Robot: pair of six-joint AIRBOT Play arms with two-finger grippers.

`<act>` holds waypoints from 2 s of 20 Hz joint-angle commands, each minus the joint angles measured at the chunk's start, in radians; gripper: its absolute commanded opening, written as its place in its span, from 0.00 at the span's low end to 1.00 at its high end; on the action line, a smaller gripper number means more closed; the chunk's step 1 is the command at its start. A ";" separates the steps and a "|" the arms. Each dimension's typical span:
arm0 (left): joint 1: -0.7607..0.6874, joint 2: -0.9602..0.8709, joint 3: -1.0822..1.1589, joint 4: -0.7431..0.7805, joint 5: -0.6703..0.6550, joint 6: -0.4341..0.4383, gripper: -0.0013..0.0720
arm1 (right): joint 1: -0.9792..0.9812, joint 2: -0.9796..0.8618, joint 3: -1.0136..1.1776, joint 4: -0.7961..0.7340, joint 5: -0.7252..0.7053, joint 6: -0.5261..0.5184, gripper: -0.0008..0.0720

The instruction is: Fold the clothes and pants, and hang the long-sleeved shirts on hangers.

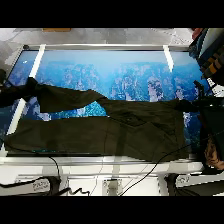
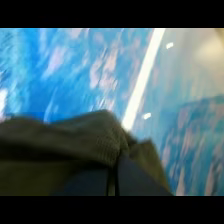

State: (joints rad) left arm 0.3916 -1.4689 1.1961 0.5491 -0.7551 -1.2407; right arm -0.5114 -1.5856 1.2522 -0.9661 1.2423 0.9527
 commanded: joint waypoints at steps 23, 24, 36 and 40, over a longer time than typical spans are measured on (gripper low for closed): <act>0.174 -0.174 -0.012 0.428 -0.347 0.375 0.97 | 0.000 0.000 0.001 -0.005 -0.056 0.001 0.06; 0.159 -0.186 -0.012 0.427 -0.317 0.378 0.97 | 0.000 0.000 0.001 -0.002 -0.056 0.002 0.06; 0.055 -0.169 0.039 0.129 -0.026 0.374 0.03 | 0.001 0.000 0.001 0.000 -0.043 0.036 0.06; 0.085 -0.006 0.164 0.069 -0.147 0.367 0.03 | 0.000 0.000 0.001 -0.017 -0.028 0.104 0.06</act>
State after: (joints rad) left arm 0.4614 -1.5661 1.2896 0.6884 -0.8410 -0.8677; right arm -0.5114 -1.5856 1.2518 -0.9695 1.2037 1.0042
